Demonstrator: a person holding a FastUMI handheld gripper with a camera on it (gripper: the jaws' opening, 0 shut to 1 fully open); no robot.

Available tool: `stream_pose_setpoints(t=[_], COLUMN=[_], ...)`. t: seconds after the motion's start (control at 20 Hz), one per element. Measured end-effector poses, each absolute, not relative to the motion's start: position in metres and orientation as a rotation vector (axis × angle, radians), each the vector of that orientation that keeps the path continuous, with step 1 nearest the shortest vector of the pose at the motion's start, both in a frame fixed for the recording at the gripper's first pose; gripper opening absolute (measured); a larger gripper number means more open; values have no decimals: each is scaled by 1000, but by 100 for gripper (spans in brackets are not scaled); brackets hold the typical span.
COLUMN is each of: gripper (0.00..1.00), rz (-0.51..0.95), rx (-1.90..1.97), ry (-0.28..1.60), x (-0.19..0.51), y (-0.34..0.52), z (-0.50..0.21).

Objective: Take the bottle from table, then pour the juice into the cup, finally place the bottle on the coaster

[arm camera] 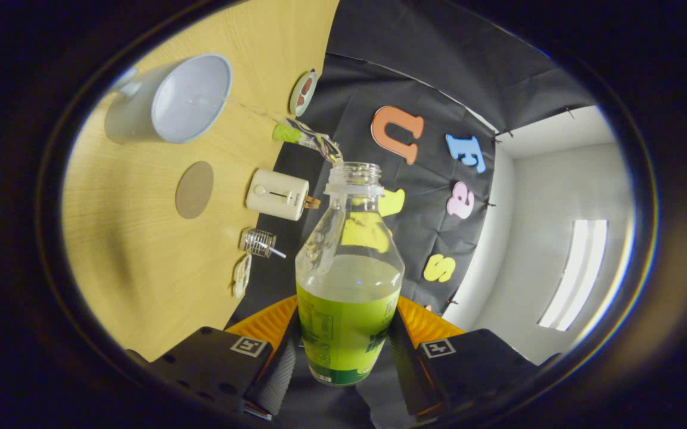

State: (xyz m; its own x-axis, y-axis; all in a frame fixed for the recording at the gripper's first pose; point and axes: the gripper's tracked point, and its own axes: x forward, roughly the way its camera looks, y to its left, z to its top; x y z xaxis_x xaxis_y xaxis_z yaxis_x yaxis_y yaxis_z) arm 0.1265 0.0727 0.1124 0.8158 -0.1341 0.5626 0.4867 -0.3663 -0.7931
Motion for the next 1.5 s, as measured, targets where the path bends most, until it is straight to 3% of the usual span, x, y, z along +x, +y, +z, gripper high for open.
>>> stream_pose_setpoints(t=[1.5], gripper=[79], rz=[-730], rx=[-2198], ry=[-344], x=[115], y=[99], z=[137])
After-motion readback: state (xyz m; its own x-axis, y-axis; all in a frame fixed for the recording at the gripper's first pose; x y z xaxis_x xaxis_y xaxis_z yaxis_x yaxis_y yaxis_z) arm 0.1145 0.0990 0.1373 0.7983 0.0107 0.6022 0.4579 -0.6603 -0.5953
